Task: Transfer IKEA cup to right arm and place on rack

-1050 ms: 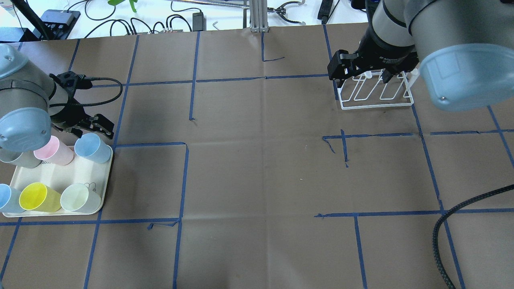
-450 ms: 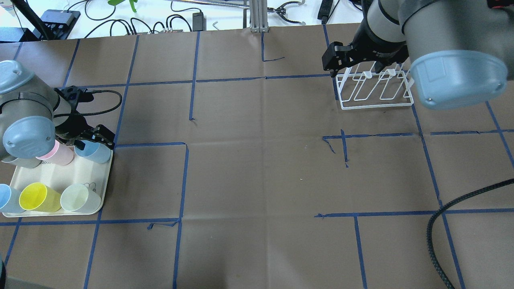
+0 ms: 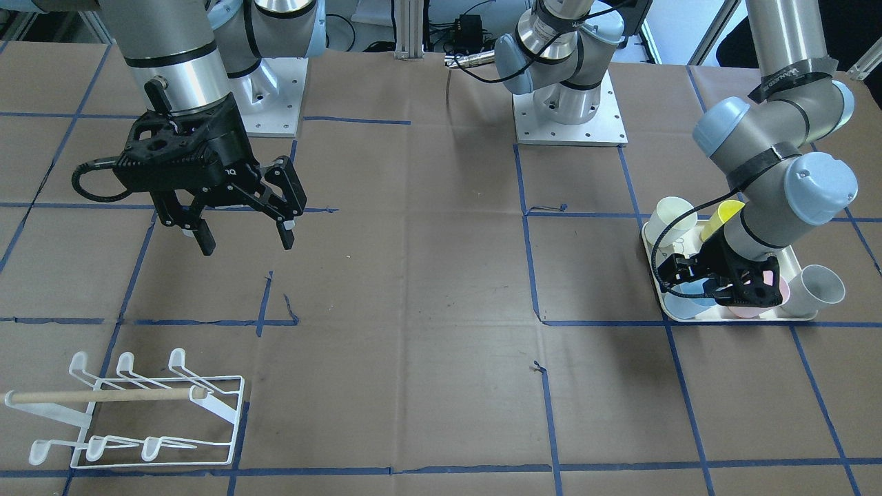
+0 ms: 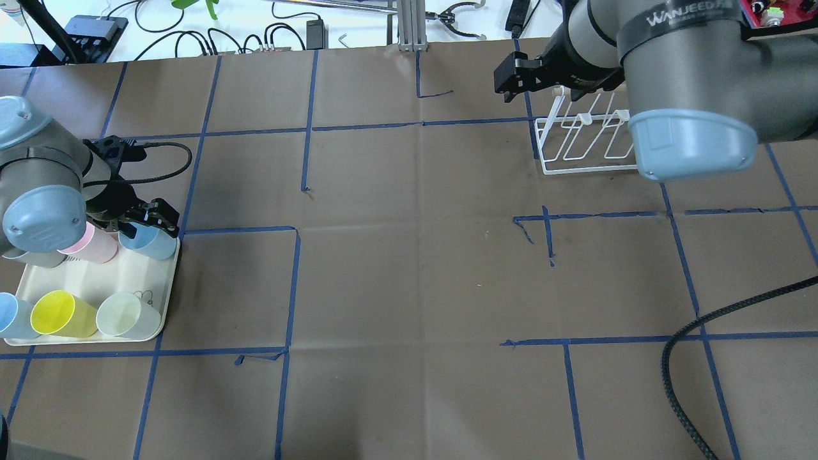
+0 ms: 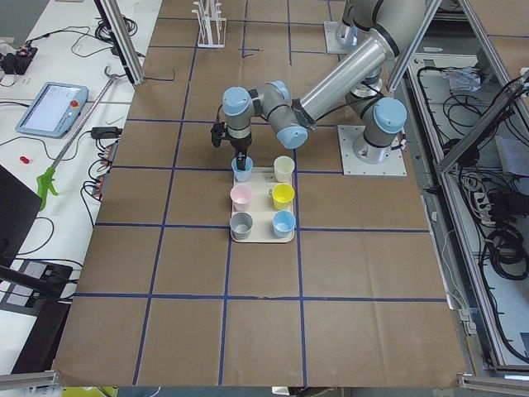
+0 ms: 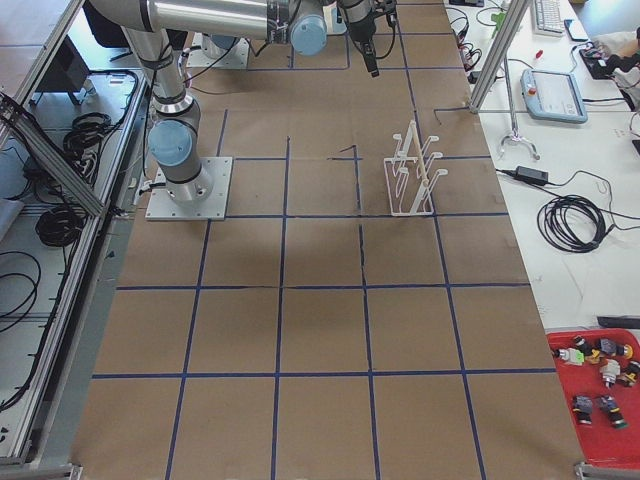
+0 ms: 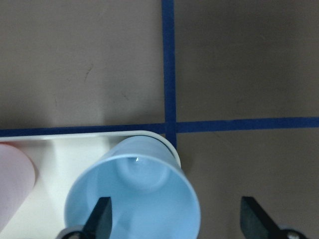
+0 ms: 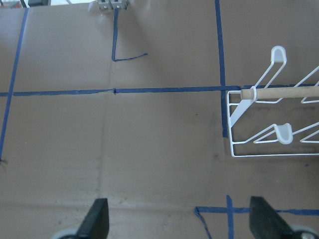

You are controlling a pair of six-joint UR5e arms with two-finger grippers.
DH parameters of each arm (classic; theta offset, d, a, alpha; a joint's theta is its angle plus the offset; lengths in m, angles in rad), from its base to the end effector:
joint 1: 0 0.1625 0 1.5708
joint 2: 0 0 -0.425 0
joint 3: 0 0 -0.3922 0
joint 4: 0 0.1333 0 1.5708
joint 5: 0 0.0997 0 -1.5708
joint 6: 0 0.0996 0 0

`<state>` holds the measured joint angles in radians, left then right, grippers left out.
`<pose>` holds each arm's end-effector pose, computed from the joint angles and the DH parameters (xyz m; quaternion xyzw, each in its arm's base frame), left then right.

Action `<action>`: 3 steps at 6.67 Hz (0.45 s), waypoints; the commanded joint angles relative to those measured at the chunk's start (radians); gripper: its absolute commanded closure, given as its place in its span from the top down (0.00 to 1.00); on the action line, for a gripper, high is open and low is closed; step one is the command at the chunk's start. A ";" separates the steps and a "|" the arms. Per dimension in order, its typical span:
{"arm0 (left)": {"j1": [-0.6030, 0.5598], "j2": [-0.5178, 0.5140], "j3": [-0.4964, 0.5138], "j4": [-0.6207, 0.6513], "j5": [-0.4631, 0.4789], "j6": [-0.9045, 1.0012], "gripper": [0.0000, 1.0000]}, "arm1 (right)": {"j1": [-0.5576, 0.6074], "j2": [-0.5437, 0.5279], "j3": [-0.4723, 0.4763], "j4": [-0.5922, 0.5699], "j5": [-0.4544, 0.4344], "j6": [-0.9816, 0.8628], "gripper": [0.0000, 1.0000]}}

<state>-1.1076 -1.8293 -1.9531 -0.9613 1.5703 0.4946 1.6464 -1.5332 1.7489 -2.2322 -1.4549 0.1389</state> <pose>0.1129 -0.5244 0.2362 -0.0157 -0.9998 -0.0138 0.0074 0.1846 -0.5192 0.4570 0.0180 0.9736 -0.2133 0.0798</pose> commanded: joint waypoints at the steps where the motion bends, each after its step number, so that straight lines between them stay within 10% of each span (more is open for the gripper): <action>1: 0.000 0.002 0.006 -0.002 -0.001 -0.013 0.10 | 0.001 0.002 0.107 -0.249 0.123 0.189 1.00; 3: 0.000 0.007 0.013 -0.002 -0.013 -0.015 0.00 | 0.003 0.002 0.182 -0.483 0.148 0.447 1.00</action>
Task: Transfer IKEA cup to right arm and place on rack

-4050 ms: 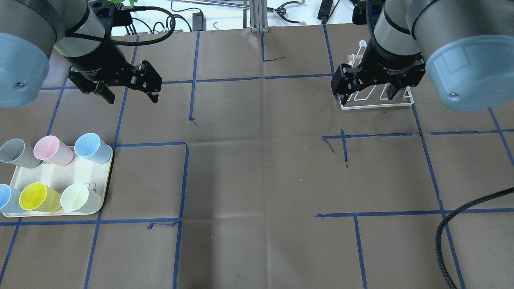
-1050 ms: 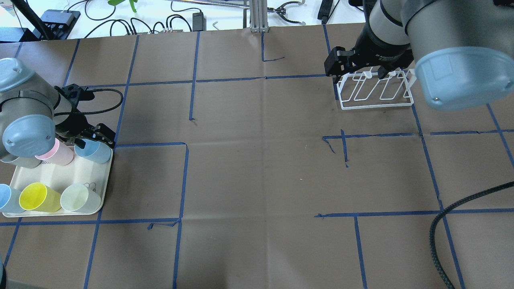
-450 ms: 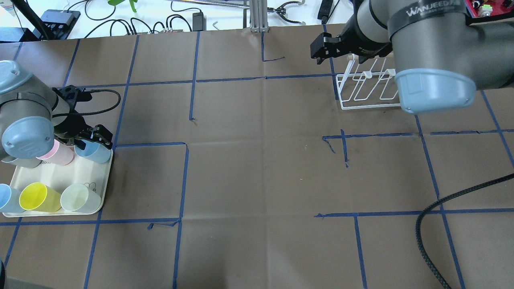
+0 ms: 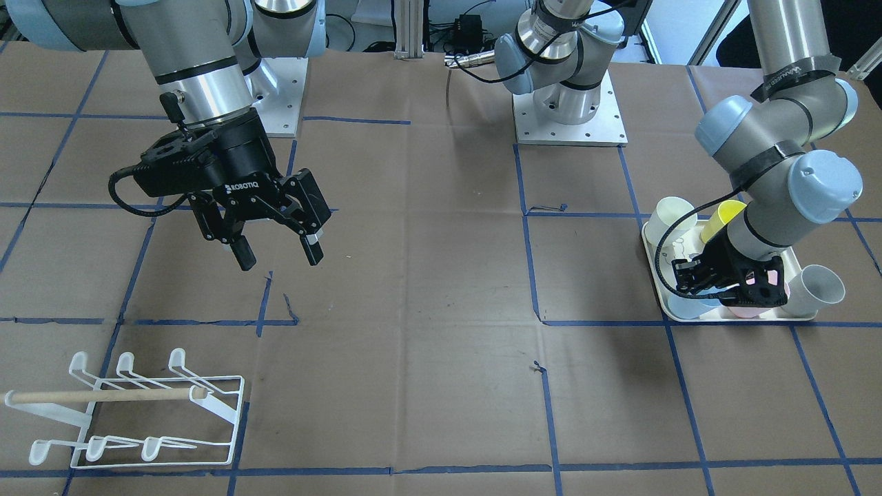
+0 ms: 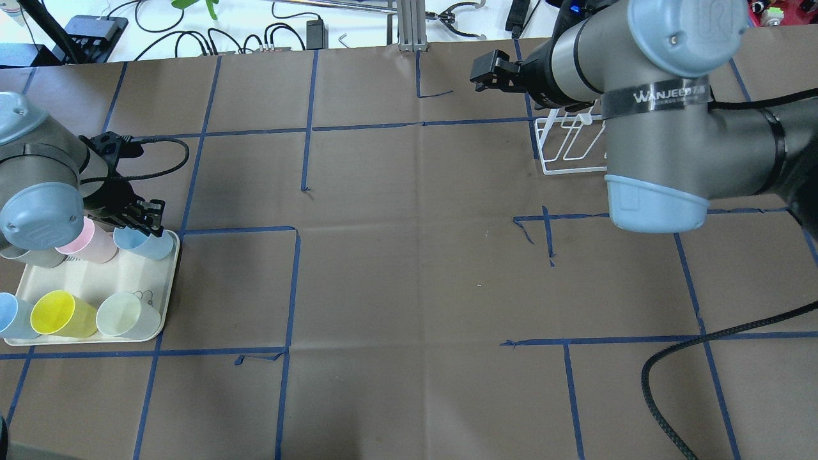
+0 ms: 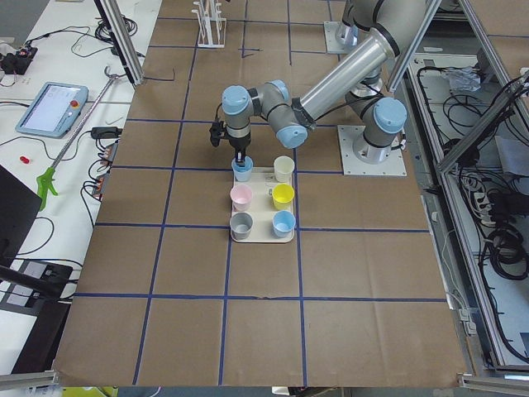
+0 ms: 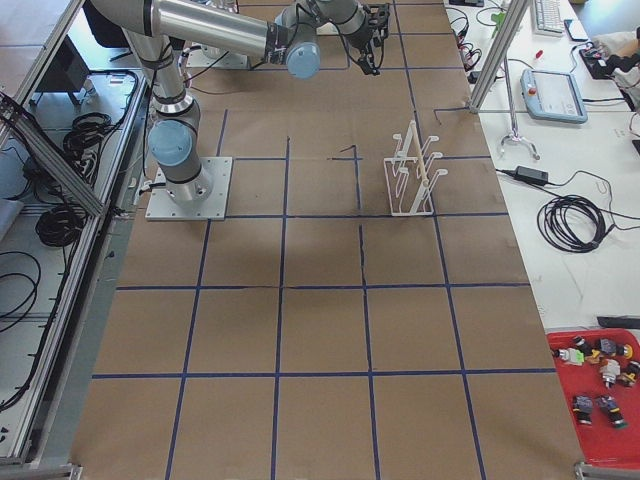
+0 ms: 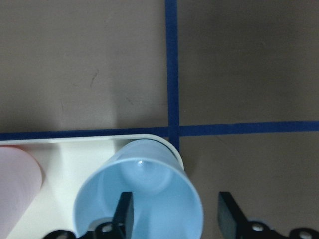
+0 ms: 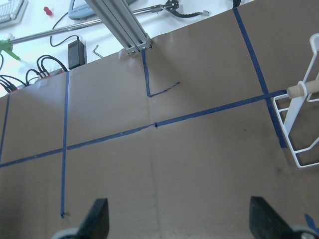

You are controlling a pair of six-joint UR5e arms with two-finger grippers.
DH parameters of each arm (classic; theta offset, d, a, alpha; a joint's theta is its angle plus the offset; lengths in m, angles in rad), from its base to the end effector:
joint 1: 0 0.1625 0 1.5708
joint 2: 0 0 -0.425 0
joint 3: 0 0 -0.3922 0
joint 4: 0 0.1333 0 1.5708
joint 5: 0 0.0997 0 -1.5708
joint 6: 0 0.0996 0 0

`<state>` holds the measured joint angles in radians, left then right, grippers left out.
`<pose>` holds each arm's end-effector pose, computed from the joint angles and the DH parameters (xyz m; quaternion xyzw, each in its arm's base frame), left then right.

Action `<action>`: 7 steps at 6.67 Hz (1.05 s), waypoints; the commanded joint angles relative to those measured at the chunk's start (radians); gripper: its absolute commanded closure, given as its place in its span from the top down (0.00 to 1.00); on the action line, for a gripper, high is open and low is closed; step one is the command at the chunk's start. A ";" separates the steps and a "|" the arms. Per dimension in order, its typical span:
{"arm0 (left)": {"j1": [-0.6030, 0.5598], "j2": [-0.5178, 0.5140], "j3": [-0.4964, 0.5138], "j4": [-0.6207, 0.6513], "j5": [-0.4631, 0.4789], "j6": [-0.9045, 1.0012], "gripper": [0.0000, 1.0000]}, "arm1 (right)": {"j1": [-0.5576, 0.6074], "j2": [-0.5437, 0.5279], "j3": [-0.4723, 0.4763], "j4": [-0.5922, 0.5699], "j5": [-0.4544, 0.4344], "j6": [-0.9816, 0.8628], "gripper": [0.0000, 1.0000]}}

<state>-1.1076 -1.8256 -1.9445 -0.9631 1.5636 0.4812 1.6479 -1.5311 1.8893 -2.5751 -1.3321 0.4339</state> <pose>0.1133 -0.5269 0.2415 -0.0090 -0.9999 -0.0076 0.0079 0.1966 -0.5084 0.4324 0.1299 0.9333 -0.2764 0.1889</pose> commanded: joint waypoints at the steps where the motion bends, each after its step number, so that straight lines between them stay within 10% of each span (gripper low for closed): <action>1: 0.000 0.025 0.025 -0.009 -0.004 0.000 0.00 | 0.003 0.005 0.086 -0.289 0.127 0.289 1.00; 3: -0.003 0.077 0.173 -0.206 -0.001 0.002 0.00 | 0.004 0.020 0.143 -0.585 0.186 0.611 1.00; 7: -0.116 0.011 0.570 -0.516 -0.011 0.000 0.00 | 0.007 0.019 0.145 -0.753 0.278 0.946 1.00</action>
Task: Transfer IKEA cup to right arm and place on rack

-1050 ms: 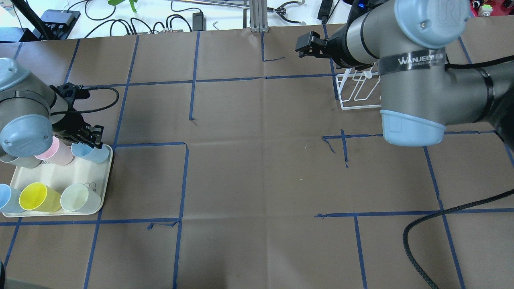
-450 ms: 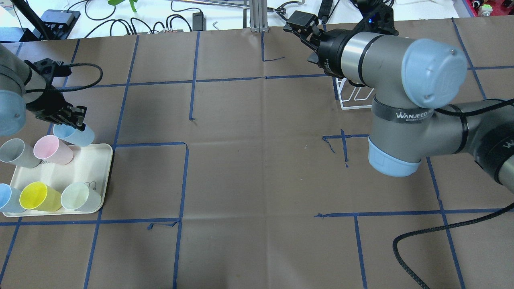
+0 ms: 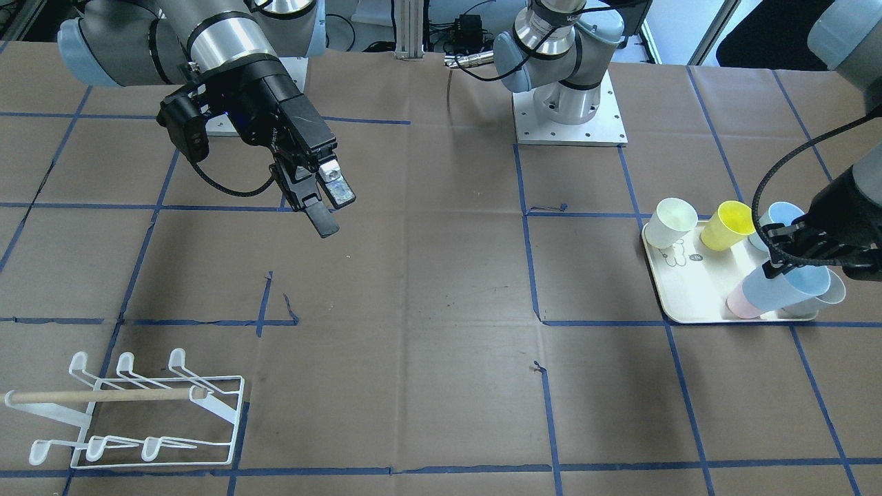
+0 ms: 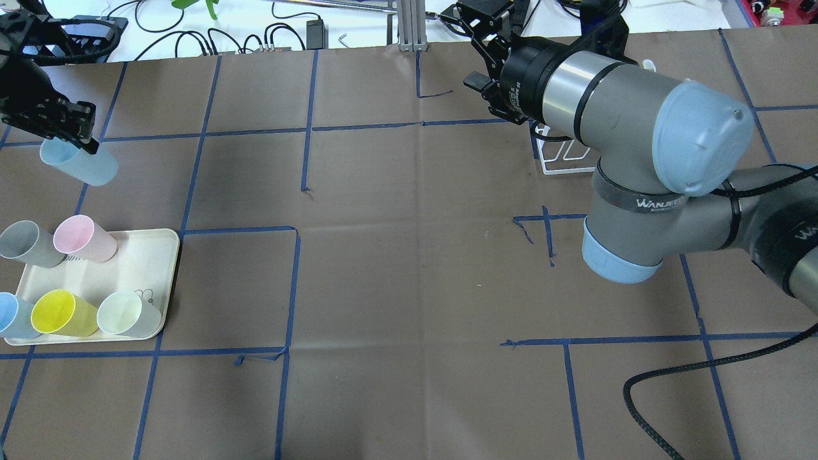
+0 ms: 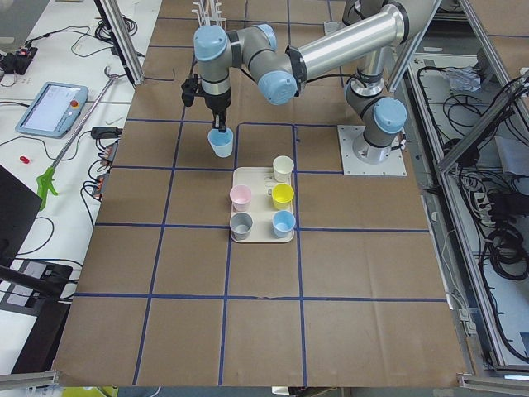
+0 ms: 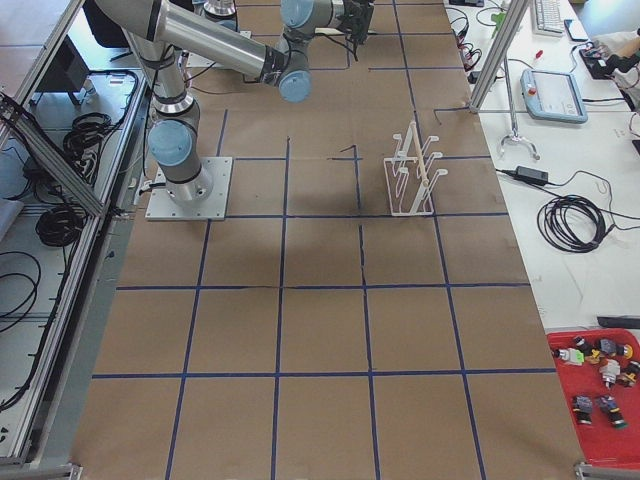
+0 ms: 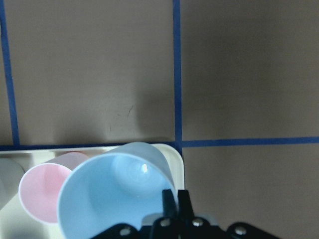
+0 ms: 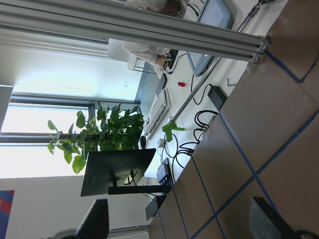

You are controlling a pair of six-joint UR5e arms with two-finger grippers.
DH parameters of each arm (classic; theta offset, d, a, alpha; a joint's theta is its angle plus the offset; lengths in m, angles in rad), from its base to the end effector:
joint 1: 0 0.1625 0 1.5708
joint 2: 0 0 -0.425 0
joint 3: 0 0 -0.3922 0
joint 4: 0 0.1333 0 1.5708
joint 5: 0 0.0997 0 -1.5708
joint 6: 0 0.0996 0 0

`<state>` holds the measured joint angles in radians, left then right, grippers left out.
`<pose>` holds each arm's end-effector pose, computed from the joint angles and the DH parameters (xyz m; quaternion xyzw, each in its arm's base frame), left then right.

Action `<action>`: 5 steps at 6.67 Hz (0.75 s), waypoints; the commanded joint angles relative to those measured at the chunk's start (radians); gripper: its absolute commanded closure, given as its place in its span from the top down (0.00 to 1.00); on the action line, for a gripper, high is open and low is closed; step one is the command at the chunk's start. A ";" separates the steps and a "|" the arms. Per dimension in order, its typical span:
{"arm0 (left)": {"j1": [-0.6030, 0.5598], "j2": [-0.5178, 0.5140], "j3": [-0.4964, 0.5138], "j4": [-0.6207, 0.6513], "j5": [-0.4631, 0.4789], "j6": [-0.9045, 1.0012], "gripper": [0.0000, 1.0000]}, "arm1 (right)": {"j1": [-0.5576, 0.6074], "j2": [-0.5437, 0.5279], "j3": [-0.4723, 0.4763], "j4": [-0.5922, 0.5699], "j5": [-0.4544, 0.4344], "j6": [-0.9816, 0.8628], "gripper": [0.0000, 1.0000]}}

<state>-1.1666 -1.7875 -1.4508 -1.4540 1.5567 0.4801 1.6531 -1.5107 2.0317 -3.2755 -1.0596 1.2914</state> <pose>0.1056 -0.5894 0.4421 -0.0380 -0.9992 0.0121 0.0021 0.2212 -0.4672 0.4510 0.3403 0.7408 -0.2843 0.5045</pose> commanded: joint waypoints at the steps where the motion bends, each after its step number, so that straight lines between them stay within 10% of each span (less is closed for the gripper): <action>1: -0.120 -0.021 0.082 0.007 -0.033 0.006 0.00 | 0.002 0.010 0.011 -0.144 0.003 0.165 1.00; 5: -0.194 0.031 -0.061 0.310 -0.633 0.032 0.00 | 0.004 0.125 0.007 -0.332 0.001 0.167 1.00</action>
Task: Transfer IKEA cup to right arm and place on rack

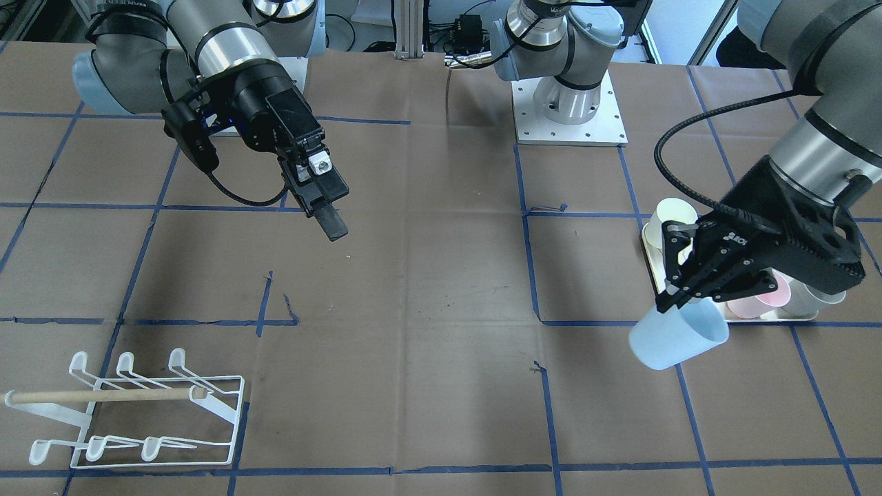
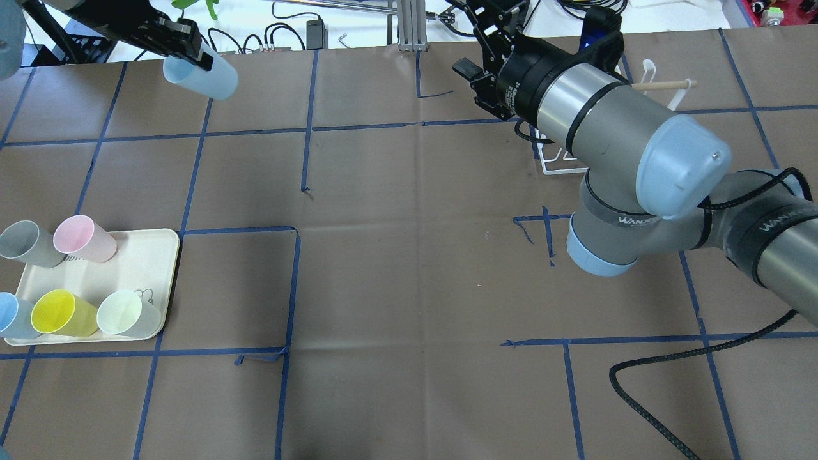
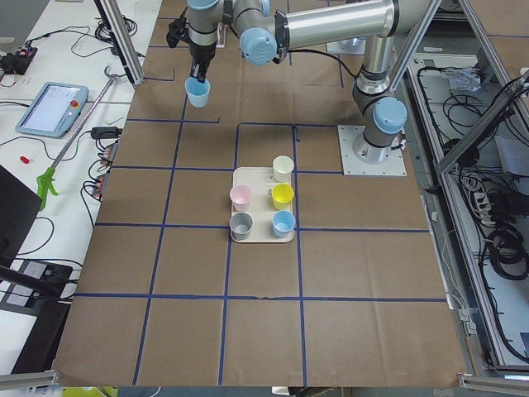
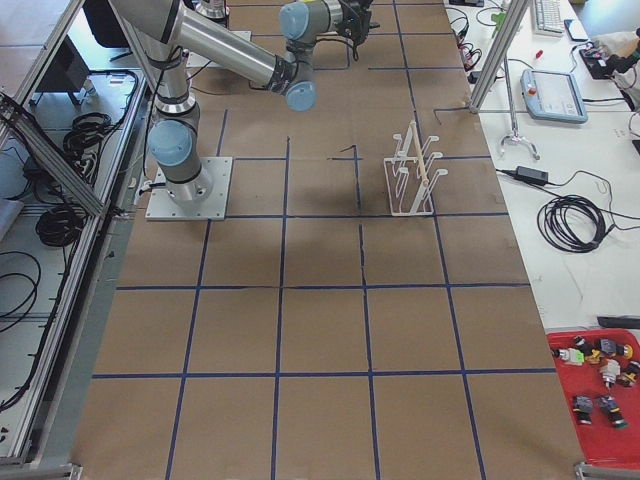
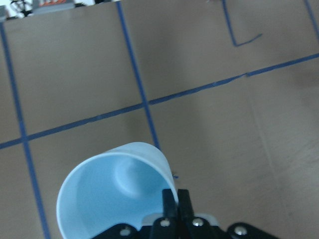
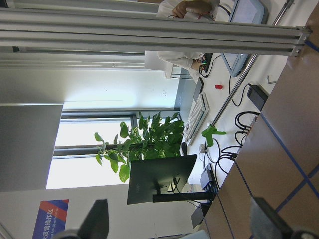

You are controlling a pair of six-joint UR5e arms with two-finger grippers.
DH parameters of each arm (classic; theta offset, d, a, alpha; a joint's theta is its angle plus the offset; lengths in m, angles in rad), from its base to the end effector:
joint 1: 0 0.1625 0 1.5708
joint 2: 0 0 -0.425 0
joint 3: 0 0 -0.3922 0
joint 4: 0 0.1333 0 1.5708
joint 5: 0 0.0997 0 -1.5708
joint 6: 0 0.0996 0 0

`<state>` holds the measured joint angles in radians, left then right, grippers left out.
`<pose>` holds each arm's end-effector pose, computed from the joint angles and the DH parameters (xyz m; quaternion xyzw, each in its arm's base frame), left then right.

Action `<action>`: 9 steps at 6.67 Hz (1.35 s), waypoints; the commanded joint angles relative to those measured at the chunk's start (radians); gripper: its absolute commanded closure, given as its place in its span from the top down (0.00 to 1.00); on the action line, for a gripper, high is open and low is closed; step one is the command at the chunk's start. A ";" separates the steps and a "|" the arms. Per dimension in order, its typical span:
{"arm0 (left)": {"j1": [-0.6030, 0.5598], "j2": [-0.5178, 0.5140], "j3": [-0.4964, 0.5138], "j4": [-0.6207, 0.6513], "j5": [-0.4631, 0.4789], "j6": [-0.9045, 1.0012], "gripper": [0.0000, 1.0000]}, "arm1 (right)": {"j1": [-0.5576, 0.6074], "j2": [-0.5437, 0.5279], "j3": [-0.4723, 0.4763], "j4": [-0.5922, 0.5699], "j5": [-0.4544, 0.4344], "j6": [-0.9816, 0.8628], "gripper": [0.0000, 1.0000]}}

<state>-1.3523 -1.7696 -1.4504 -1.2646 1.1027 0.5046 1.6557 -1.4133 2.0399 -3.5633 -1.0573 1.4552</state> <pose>-0.0457 -0.6167 0.4843 -0.1639 -0.9528 0.1849 0.1764 0.2231 -0.4724 0.4322 0.3507 0.6824 -0.3011 0.5664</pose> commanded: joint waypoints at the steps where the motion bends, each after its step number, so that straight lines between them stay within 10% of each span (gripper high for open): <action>1: -0.030 0.021 -0.168 0.328 -0.279 0.008 0.00 | 0.006 0.040 0.000 -0.046 -0.012 0.005 1.00; 5: -0.174 -0.040 -0.594 1.393 -0.411 -0.302 0.03 | 0.006 0.050 0.019 -0.026 -0.021 0.008 1.00; 9: -0.185 -0.024 -0.705 1.567 -0.486 -0.403 0.04 | 0.009 0.039 0.029 0.150 -0.082 0.100 0.99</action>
<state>-1.5361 -1.7960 -2.1452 0.2855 0.6259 0.1197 1.6624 -1.3739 2.0717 -3.4637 -1.1337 1.5257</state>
